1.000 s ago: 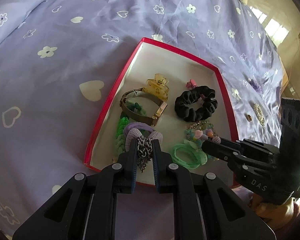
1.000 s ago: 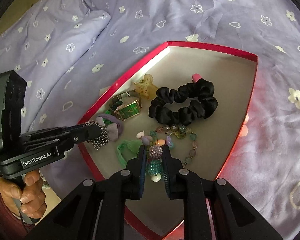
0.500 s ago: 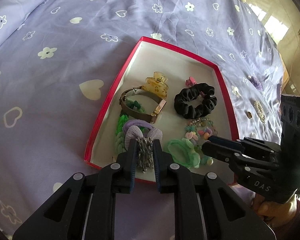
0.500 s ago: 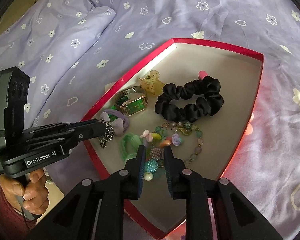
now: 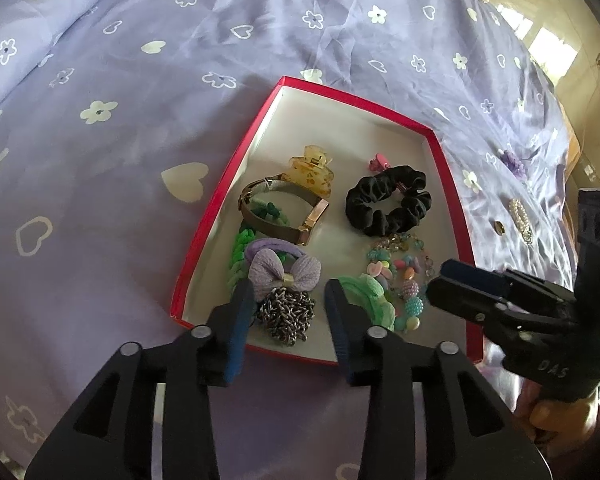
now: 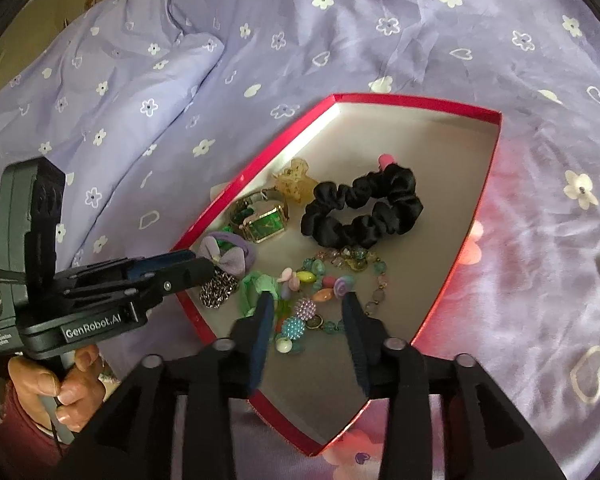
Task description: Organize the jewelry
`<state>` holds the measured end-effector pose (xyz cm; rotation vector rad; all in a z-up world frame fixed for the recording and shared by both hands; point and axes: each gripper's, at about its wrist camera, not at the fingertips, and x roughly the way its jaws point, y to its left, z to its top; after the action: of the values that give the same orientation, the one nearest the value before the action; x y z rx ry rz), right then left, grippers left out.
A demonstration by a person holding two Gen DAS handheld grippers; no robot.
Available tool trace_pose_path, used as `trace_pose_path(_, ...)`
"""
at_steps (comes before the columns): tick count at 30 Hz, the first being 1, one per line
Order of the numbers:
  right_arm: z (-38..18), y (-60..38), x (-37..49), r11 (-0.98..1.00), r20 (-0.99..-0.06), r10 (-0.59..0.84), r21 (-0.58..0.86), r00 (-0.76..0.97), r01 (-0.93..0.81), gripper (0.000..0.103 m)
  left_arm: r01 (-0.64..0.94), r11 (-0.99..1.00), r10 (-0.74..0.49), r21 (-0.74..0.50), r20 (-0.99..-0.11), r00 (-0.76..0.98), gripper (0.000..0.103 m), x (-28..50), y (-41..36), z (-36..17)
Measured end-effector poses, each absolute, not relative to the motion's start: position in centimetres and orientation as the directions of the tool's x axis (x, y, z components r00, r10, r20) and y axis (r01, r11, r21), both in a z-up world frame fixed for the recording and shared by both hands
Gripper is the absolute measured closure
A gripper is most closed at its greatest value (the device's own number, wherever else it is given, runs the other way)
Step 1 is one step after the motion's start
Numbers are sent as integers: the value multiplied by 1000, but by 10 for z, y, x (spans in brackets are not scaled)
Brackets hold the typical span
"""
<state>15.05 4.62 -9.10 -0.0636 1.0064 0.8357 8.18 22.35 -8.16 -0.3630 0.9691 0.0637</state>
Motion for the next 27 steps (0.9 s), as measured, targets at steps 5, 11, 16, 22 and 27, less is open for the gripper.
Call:
trace_pose_path(5,-82,36,150,708,-732,610,330,303,-624,46,-222,939,-91,-262,-812,576,52,76,224,-76)
trace_pose_path(11,-77,19,149,722,-703,627,361,336,-590,37,-239,937,-69,-255,-805,589,32,66,224,-68)
trace_pose_path(16,-73,9,142,719,-683,643,383,346,-580,27,-249,935,-56,-252,-799,599,22,55,219,-62)
trace_pose_path(22,-74,0,132,714,-663,661,411,351,-567,22,-254,932,-55,-259,-794,606,19,43,214,-58)
trace_pose_path(27,-75,-8,122,707,-644,677,437,355,-555,21,-266,926,-54,-269,-789,612,18,32,211,-56)
